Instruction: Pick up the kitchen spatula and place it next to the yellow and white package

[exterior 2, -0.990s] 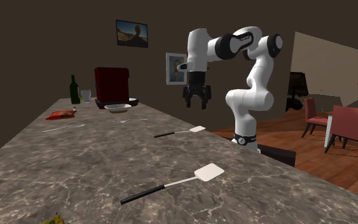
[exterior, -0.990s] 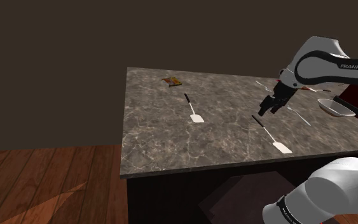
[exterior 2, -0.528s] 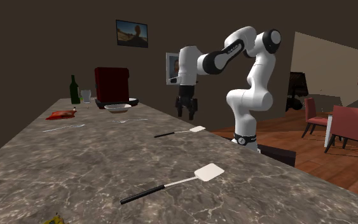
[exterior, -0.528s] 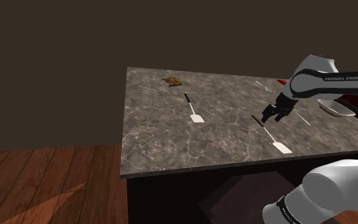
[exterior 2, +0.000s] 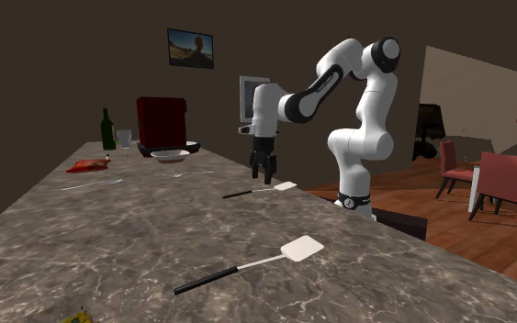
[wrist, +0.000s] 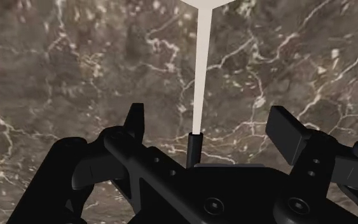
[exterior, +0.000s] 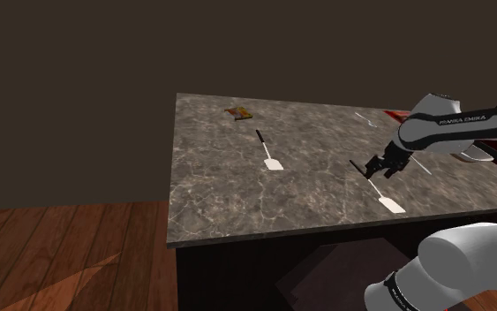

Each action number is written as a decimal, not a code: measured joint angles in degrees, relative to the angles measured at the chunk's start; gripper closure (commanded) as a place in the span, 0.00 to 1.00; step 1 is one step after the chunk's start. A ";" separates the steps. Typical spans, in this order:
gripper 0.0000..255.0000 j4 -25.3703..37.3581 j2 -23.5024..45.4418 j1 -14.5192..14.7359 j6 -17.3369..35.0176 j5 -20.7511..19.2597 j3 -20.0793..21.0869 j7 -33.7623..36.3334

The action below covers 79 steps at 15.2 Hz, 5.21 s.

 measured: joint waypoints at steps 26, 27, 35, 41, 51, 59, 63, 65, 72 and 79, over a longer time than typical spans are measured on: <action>1.00 0.22 1.25 0.24 1.11 0.16 -0.33 -0.15; 1.00 0.72 0.76 0.22 0.13 0.21 -0.18 -0.16; 1.00 4.23 -3.44 -0.02 -7.54 0.59 1.23 0.01; 1.00 7.65 -5.74 0.11 -13.25 1.19 2.37 0.19; 1.00 13.44 -7.00 0.80 -20.33 2.42 4.07 0.76; 1.00 17.79 -0.13 6.25 -18.53 7.35 11.49 10.15; 1.00 20.79 4.33 8.60 -17.26 9.25 14.74 14.47; 1.00 23.15 7.05 9.75 -16.99 10.10 16.40 16.75; 1.00 33.01 17.11 13.19 -16.98 11.79 21.51 24.23; 1.00 46.08 28.77 16.16 -18.54 11.55 25.49 31.24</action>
